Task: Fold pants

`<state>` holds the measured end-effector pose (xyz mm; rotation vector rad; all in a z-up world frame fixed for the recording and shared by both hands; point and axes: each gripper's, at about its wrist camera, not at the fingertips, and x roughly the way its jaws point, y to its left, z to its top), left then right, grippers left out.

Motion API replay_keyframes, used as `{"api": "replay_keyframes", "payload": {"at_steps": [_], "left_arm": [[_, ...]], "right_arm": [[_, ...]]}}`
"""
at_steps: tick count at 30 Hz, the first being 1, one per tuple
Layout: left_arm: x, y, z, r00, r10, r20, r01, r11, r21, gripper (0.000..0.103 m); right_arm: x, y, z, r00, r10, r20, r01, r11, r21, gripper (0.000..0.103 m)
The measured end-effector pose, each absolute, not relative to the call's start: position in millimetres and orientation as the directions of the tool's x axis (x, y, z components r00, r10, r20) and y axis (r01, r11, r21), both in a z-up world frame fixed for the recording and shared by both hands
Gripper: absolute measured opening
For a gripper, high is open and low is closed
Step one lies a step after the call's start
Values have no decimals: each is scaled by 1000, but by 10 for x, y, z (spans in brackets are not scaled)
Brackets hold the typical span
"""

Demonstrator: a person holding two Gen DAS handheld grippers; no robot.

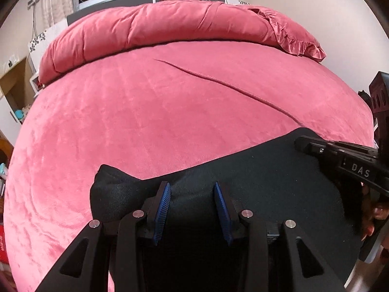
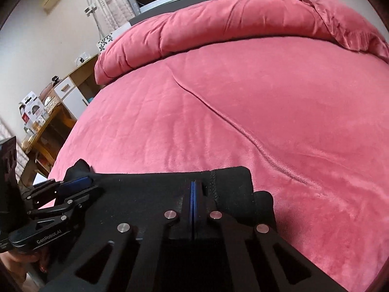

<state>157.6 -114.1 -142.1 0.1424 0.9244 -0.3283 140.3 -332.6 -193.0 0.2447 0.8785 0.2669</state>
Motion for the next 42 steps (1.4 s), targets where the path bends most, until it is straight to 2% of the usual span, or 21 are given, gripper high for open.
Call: {"api": "replay_keyframes", "payload": {"at_steps": [3,5,8,18,27,34,38,39,42], "left_arm": [[1442,-1109,-1351,568,-201,-798,304,952,-23,39],[1349,-1072,-1306,570,-194,-799,274,961,-38,39],[1188,-1038,-1239,574,-191,-796,259,965,-45,39],[799,-984,-1202,561,-190,-806,280,960,-31,39],[549,-892,-1256,551,-203,-809,315,949,-24,39],[431,-797,-1261,548,-216,-808,318,948,-37,39],[358,-622,-1213,554,-246,-795,282,954,-99,40],[338,-533,-1209,558,-251,-791,258,958,-122,40],[343,-299,-1279,548,-250,-798,195,966,-168,54]], "right_arm": [[1153,-3331,-1775,628,336,-702,-137,936,325,5],[999,-3301,-1703,632,328,-702,-146,940,308,12],[769,-3238,-1642,630,302,-715,-166,952,256,16],[380,-3284,-1717,572,283,-770,-142,959,247,17],[119,-3218,-1727,542,198,-816,-200,974,103,16],[54,-3292,-1722,537,205,-818,-187,975,121,17],[40,-3341,-1677,543,226,-809,-176,972,154,17],[27,-3356,-1668,544,234,-806,-173,971,165,17],[-5,-3435,-1664,545,254,-799,-150,967,205,17]]}}
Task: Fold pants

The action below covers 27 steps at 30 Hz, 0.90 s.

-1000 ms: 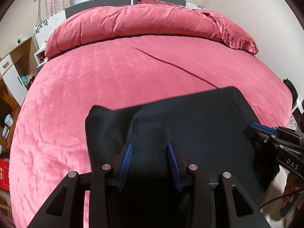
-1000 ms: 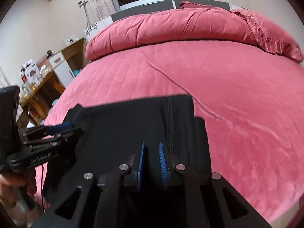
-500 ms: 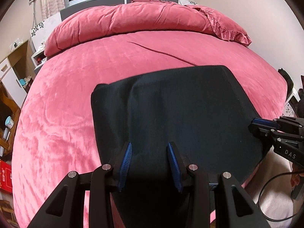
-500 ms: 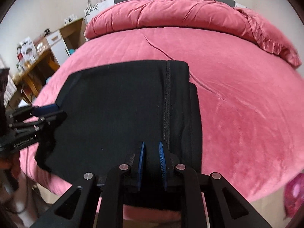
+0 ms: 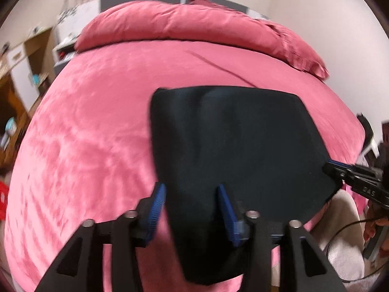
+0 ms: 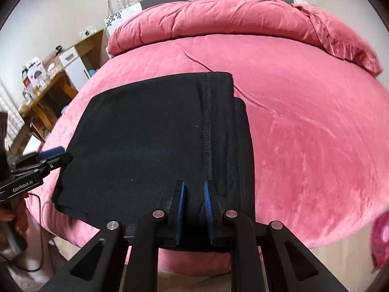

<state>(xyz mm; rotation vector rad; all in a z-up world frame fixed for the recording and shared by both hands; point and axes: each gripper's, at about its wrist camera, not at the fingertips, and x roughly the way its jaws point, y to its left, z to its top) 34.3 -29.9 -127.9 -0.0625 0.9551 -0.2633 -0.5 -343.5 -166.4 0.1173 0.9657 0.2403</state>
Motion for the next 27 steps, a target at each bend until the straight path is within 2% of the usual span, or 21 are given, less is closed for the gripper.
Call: {"api": "replay_keyframes", "payload": {"at_steps": [2,6,7,9,10,11,13,17,20,27], "left_arm": [[330,-166,-1342,536,-286,-794,172,958,-229,59],[321,-9,-1437,500,-370,-783,147,927,-344,61],[315,2,-1444,497,-380,-780,150,923,-354,61],[297,-29,-1450,486,-413,-770,163,909,-385,61],[289,-34,-1453,480,-434,-763,169,899,-405,62],[289,-38,-1451,472,-454,-756,176,888,-424,64],[282,-68,-1467,451,-484,-750,193,873,-448,68],[263,-137,-1508,428,-495,-756,228,869,-440,74],[276,-129,-1544,409,-512,-755,223,859,-462,76],[250,-70,-1648,353,-571,-741,207,820,-533,77]], "right_arm": [[-7,-3460,-1659,542,263,-798,-143,965,220,17],[-16,-3427,-1620,545,241,-803,-142,970,195,18],[-23,-3414,-1605,553,234,-800,-143,972,185,23],[-35,-3401,-1573,574,224,-788,-144,974,173,42],[-38,-3403,-1562,580,223,-784,-144,975,171,56],[-37,-3410,-1560,583,215,-784,-139,977,164,62],[-24,-3441,-1589,579,201,-790,-122,980,160,62],[29,-3586,-1713,542,237,-806,-70,969,238,64],[70,-3670,-1763,523,263,-811,-48,959,280,73],[178,-3874,-1981,471,380,-796,19,898,440,79]]}}
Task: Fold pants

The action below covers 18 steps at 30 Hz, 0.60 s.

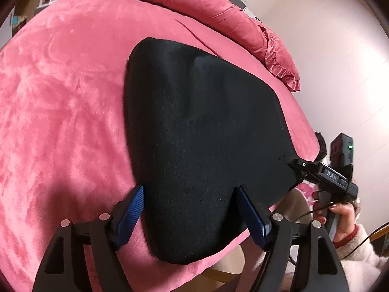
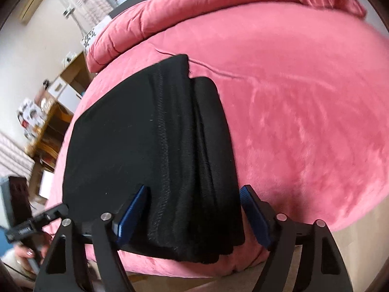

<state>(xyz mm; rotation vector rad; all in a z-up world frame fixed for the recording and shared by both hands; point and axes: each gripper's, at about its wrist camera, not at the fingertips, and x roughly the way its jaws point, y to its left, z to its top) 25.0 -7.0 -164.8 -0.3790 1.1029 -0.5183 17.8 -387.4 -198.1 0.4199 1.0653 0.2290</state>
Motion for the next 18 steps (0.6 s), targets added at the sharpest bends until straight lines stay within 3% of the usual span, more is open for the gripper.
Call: {"api": "replay_keyframes", "payload": {"at_steps": [11,18], "left_arm": [[444,-212,-1772,275,-591,-758,242,806,-540,88],[367,-317,-1752,306,-553,-775,270,831,-486,88]], "right_arm": [[198,-3967,-2154,442,500,-745,42,818,574,81],[268,-3928,-2168,443,509,-738,44,810,585,82]]}}
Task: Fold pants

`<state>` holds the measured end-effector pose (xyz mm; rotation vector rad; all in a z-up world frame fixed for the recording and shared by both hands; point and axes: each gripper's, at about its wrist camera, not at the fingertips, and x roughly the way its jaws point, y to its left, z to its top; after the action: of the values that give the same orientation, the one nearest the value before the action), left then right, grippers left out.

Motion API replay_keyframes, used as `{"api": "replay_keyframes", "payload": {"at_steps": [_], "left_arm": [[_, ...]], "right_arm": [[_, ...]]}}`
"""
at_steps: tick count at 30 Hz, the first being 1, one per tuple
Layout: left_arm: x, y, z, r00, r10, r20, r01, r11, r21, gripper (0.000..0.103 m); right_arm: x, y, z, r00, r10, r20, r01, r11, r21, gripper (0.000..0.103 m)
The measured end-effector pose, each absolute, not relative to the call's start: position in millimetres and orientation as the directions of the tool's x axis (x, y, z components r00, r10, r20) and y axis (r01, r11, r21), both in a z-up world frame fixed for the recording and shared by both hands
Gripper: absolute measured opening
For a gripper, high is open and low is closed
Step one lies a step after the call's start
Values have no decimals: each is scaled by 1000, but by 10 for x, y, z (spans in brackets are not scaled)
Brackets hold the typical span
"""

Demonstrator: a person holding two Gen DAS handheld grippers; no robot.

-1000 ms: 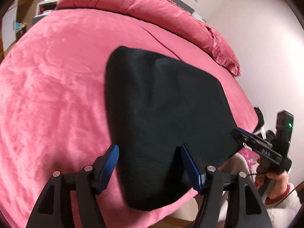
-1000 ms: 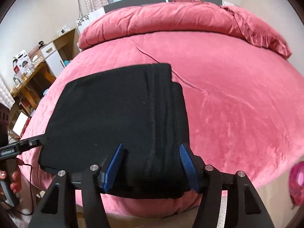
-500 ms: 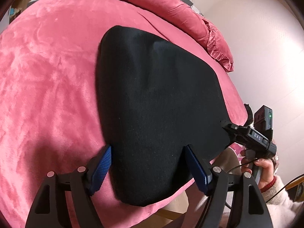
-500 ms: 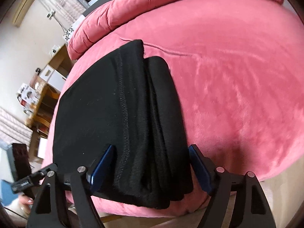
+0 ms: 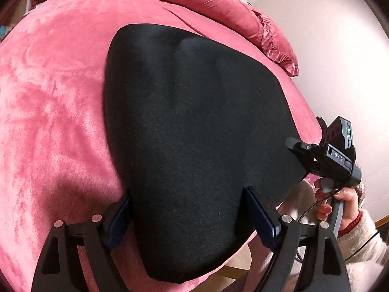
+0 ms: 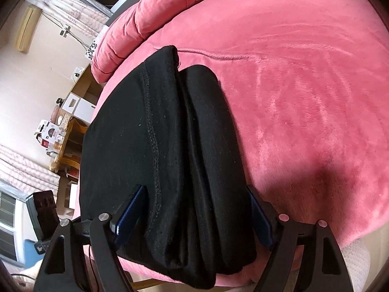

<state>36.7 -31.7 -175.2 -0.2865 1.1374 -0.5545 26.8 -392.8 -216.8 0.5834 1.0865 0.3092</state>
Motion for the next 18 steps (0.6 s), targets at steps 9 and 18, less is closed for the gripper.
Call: {"api": "replay_keyframes", "payload": {"at_steps": [9,18], "left_arm": [[371,-388,-1700,315,-536,-783,271,841,-467,81],[459,-310,-1704,310,-564,-765,242,825,-511,81]], "right_arm": [[322,-3918,-2185,448,528,-722,31,798,602,81],[369,-3918,-2221,442,550,-709,24,783,622,79]]}}
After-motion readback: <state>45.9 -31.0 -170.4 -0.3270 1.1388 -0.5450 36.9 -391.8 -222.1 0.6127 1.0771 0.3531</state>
